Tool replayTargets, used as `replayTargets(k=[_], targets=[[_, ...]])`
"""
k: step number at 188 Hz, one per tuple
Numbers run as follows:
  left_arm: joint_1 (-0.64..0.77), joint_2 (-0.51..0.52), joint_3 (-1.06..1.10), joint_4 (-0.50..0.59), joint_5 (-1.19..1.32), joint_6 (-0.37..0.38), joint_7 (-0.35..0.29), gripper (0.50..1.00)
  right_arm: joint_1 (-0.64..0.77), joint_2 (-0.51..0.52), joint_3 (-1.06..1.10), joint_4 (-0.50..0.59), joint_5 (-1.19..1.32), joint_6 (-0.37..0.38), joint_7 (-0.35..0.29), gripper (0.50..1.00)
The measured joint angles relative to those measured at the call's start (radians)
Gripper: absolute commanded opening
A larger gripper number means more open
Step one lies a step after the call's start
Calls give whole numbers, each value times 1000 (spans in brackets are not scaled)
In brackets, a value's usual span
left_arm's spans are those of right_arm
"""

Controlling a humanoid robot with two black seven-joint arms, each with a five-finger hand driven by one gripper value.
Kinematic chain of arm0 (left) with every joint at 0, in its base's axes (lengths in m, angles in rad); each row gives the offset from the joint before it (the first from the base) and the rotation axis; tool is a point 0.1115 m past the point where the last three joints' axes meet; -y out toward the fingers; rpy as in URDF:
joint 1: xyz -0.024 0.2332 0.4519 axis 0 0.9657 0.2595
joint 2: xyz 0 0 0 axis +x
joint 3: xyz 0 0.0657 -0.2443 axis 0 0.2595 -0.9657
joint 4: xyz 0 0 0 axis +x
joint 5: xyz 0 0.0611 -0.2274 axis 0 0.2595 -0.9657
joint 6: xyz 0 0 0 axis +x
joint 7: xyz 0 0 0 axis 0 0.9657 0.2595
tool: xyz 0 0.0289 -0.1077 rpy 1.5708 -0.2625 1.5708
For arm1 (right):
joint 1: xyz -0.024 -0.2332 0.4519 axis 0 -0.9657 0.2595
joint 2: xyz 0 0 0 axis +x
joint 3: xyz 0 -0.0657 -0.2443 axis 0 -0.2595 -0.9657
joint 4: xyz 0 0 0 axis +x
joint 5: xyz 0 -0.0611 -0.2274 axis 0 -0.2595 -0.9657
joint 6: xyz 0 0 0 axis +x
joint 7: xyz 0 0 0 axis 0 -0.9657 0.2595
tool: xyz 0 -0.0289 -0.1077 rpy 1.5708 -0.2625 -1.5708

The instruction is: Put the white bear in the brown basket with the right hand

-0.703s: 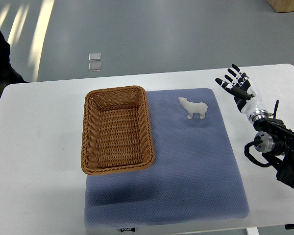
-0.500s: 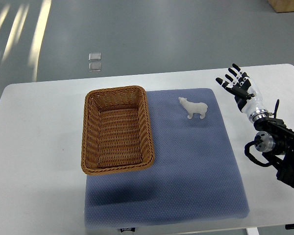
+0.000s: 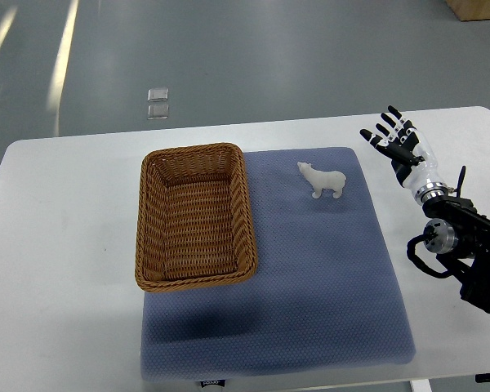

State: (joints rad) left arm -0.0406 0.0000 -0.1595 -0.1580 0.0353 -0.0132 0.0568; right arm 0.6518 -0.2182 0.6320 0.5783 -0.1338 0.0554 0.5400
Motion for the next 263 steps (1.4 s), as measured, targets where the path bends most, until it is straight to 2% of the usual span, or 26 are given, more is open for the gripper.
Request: replayTargets(k=[263], targets=[[1, 0, -2, 0, 0, -1, 0, 1000, 16, -17, -5, -10, -13, 8, 3, 921]])
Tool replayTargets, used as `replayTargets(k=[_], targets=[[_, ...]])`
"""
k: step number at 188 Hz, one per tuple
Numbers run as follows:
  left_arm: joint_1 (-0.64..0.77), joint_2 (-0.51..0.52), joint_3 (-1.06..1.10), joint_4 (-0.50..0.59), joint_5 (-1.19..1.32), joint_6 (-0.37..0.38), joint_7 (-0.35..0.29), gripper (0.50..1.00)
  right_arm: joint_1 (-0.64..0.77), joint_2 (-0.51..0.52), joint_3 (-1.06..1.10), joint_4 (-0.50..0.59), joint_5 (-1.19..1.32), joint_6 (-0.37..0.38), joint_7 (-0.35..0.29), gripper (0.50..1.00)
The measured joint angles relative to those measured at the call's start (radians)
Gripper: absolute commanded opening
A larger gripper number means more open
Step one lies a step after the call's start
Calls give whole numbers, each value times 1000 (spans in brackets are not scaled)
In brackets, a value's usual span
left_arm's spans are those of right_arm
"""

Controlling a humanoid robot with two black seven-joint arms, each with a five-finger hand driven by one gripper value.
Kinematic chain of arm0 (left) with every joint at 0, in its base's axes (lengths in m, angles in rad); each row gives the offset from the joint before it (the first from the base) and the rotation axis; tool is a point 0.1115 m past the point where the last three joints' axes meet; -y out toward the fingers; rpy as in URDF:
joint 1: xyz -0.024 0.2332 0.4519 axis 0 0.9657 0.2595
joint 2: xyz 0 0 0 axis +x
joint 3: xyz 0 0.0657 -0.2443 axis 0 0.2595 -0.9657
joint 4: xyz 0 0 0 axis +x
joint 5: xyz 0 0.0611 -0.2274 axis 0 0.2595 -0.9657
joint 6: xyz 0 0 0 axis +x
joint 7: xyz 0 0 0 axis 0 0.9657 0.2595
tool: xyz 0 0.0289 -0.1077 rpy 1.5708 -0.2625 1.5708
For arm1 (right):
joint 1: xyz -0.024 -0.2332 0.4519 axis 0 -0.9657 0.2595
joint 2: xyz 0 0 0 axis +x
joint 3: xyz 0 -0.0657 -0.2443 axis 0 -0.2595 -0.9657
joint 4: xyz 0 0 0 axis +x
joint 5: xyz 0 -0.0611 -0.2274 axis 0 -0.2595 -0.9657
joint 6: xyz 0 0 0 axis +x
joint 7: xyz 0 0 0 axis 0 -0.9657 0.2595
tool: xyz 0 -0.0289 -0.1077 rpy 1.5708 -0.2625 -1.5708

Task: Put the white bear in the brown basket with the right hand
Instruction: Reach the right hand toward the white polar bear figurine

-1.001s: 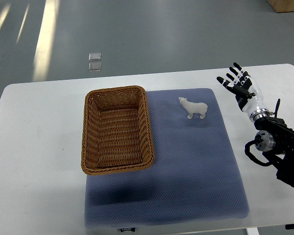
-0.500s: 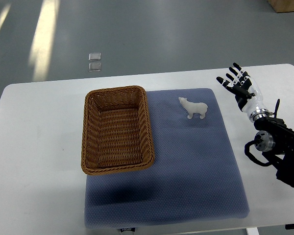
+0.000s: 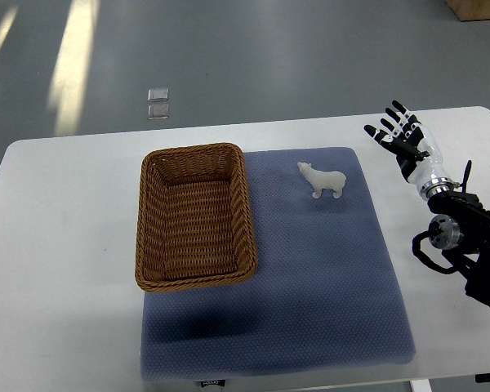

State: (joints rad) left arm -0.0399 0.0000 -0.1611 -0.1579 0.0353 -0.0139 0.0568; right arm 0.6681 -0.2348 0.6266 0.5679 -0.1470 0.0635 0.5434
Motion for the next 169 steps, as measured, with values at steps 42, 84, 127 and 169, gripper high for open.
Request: replayTargets(k=[42, 84, 127, 169], targets=[[0, 0, 1, -1, 0, 0, 0, 1000, 11, -16, -6, 1, -3, 2, -2, 921], [0, 0, 1, -3, 0, 0, 0, 1000, 24, -36, -17, 1, -82, 3, -2, 921], [0, 0, 1, -8, 0, -1, 0, 1000, 44, -48, -18, 8, -422, 8, 5, 919], [0, 0, 1, -4, 0, -2, 0, 1000, 80, -80, -21, 19, -795, 63, 59, 919]])
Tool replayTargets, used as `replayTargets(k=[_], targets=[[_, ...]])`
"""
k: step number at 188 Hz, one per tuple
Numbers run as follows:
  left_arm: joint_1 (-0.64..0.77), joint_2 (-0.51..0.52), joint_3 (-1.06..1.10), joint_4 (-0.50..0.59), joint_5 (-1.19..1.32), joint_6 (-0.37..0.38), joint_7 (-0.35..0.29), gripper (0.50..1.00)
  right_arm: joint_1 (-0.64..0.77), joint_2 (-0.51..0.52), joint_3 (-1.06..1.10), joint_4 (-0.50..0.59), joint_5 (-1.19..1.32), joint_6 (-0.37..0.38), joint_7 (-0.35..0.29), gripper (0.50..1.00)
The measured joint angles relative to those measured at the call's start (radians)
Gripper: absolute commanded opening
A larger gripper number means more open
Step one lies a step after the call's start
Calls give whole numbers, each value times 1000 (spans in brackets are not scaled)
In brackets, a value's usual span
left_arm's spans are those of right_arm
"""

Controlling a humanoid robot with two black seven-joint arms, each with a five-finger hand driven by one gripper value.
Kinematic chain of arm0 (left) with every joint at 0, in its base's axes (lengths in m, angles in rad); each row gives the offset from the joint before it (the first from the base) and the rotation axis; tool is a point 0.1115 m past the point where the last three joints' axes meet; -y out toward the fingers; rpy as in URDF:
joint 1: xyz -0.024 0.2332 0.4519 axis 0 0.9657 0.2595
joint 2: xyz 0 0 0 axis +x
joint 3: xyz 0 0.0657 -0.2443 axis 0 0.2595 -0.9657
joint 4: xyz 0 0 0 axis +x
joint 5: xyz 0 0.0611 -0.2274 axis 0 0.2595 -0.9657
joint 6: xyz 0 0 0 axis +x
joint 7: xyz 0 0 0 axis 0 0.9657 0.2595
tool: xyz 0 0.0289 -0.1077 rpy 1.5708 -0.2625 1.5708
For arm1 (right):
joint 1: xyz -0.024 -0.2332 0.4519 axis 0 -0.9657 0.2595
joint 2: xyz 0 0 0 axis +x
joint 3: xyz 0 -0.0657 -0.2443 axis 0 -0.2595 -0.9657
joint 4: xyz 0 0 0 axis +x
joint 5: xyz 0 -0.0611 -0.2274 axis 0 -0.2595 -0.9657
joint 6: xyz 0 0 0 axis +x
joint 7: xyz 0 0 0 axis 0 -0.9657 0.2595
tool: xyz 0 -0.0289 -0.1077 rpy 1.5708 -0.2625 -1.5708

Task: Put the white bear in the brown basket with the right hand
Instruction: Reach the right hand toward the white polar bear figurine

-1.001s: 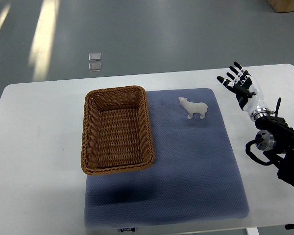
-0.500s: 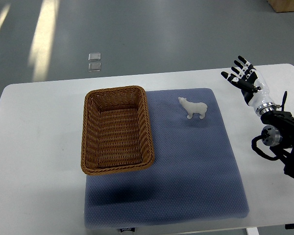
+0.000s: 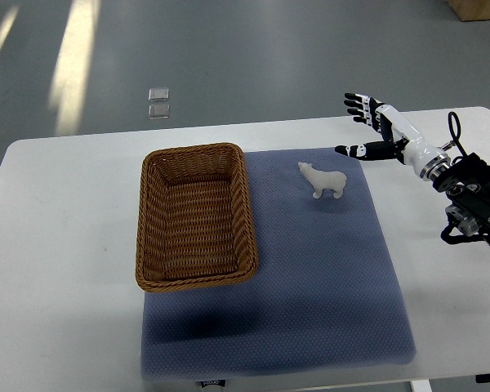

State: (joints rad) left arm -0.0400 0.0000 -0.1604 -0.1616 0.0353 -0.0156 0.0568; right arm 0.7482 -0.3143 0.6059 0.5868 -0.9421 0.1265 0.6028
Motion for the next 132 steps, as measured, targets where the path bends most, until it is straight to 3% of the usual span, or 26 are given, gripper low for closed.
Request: replayTargets(k=[65, 132], targets=[[0, 0, -1, 3, 0, 0, 0, 1000, 59, -38, -143, 36, -299, 17, 8, 919], [0, 0, -1, 3, 0, 0, 0, 1000, 117, -43, -339, 39, -324, -104, 8, 893]])
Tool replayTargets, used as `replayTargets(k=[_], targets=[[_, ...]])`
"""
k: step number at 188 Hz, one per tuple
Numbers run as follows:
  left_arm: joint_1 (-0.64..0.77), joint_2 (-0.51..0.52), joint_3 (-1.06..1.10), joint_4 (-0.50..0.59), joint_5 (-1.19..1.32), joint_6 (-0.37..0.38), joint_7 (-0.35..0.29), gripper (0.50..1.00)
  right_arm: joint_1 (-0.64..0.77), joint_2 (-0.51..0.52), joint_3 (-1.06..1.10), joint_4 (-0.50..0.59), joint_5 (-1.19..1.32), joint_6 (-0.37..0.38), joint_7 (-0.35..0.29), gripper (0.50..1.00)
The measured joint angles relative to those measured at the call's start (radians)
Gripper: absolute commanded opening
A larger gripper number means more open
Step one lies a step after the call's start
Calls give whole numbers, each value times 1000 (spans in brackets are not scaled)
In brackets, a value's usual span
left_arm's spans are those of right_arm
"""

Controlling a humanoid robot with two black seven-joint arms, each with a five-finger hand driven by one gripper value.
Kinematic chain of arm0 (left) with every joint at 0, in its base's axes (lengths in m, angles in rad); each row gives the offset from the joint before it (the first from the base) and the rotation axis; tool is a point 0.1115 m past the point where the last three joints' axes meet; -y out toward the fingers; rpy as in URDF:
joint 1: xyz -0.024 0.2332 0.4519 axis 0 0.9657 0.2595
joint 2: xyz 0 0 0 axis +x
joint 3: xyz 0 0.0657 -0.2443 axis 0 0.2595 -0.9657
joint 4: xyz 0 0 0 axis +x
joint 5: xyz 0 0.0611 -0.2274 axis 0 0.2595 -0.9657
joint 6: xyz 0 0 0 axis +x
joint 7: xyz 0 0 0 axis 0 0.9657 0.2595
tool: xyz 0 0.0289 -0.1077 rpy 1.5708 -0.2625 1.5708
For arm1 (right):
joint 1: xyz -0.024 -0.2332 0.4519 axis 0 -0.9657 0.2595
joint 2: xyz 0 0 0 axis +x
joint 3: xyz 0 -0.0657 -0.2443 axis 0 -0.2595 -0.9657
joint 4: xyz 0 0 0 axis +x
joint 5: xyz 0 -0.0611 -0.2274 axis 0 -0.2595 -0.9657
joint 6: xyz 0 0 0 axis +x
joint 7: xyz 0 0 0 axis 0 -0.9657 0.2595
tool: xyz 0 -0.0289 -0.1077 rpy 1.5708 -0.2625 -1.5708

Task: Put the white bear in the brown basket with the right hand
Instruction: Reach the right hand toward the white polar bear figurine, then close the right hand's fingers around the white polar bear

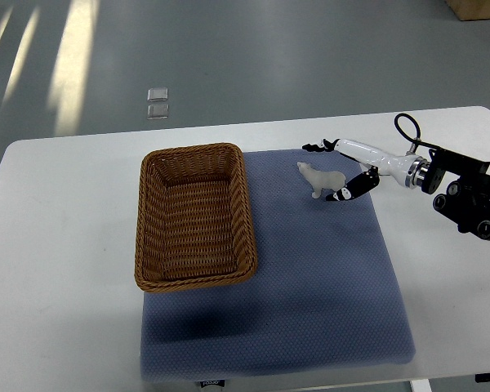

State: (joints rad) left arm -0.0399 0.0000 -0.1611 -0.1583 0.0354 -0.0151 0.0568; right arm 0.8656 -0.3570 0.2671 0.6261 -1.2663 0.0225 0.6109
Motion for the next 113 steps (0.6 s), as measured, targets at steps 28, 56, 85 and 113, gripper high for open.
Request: replayTargets(k=[28, 56, 85, 113], targets=[[0, 0, 0, 0, 0, 0, 0, 1000, 18, 3, -57, -1, -4, -37, 0, 864], [0, 0, 0, 0, 0, 0, 0, 1000, 25, 4, -110, -4, -7, -70, -1, 836], [0, 0, 0, 0, 0, 0, 0, 1000, 26, 4, -126, -7, -9, -78, -6, 815], [0, 0, 0, 0, 0, 0, 0, 1000, 25, 6, -127, -13, -25, -79, -24, 791]])
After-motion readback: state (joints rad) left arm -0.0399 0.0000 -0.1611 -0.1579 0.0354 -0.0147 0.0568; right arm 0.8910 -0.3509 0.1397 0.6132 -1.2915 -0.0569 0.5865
